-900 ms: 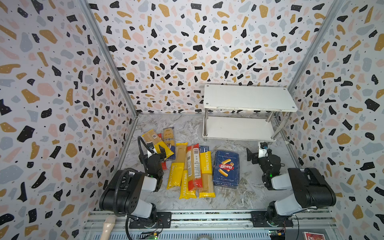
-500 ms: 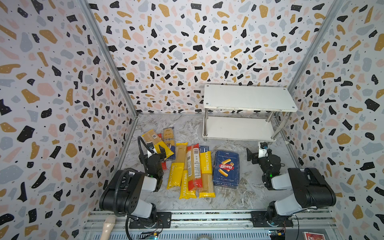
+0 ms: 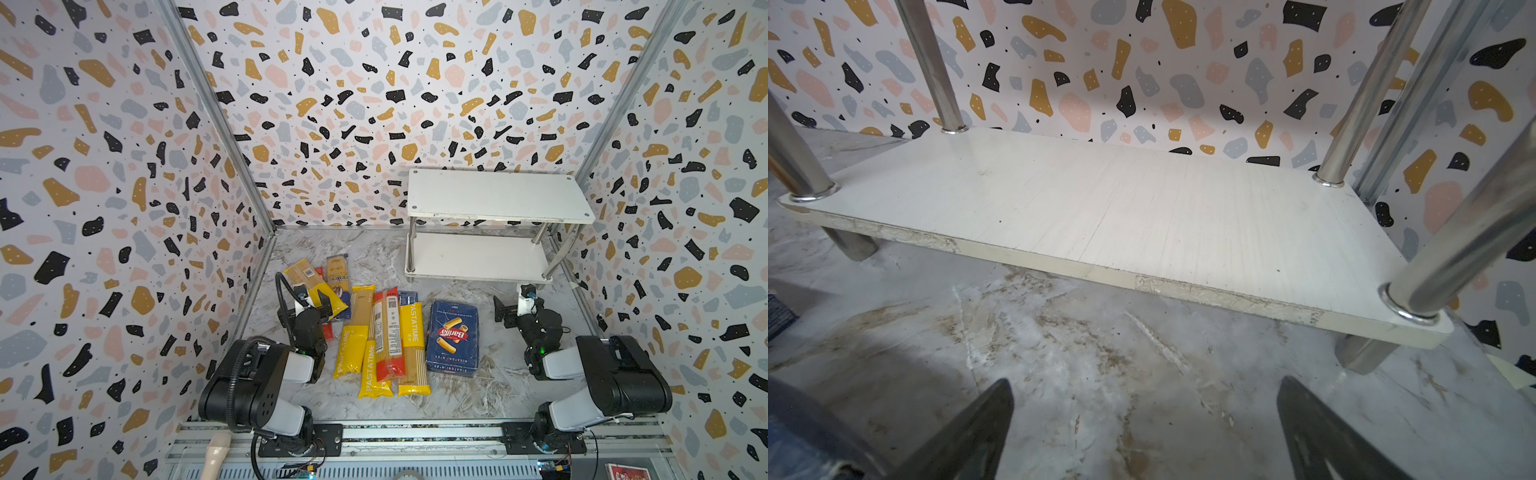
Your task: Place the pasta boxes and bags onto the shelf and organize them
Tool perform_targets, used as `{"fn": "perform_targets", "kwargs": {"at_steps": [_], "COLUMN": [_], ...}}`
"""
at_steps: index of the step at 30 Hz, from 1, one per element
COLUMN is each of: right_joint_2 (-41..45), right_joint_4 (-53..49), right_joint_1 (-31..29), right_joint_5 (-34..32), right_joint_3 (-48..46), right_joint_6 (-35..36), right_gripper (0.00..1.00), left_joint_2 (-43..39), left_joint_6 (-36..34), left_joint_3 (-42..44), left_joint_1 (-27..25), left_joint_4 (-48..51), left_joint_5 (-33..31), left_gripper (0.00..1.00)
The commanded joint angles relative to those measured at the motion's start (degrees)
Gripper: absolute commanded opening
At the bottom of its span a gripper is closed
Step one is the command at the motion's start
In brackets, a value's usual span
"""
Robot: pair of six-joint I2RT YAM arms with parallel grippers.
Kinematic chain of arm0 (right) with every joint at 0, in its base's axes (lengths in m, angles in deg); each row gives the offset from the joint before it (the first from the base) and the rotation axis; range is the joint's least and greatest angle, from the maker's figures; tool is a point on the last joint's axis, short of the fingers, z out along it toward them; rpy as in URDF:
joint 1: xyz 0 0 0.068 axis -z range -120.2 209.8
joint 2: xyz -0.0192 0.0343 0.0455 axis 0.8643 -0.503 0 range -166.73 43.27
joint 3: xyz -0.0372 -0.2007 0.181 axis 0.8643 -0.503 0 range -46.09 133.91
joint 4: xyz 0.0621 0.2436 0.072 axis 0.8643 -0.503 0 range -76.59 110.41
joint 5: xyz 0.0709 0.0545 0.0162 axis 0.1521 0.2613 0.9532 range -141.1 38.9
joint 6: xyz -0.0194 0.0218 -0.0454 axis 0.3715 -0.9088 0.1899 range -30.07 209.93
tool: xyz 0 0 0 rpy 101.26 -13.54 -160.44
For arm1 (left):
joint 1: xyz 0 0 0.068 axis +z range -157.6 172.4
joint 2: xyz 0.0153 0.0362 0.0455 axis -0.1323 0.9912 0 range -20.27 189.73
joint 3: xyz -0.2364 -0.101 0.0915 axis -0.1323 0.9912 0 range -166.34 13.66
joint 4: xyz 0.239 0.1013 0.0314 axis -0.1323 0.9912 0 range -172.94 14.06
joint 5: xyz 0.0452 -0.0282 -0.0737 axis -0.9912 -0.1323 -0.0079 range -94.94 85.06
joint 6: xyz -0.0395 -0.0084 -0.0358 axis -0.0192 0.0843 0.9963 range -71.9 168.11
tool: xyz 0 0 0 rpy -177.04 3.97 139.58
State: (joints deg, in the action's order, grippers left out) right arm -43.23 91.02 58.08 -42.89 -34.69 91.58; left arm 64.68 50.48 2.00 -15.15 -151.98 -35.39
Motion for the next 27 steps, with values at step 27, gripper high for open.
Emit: {"fn": "perform_targets", "kwargs": {"at_steps": [27], "right_joint_2": [27.4], "right_joint_4": [-79.9], "right_joint_1": [-19.0], "right_joint_5": [-27.5], "right_joint_3": [30.6], "right_joint_6": [-29.0], "right_gripper": [0.99], "left_joint_2": [-16.7], "left_joint_6": [10.1], "left_joint_3": [-30.6], "left_joint_1": [-27.4], "left_joint_4": [58.9], "left_joint_5": [-0.1], "left_gripper": [0.99]}}
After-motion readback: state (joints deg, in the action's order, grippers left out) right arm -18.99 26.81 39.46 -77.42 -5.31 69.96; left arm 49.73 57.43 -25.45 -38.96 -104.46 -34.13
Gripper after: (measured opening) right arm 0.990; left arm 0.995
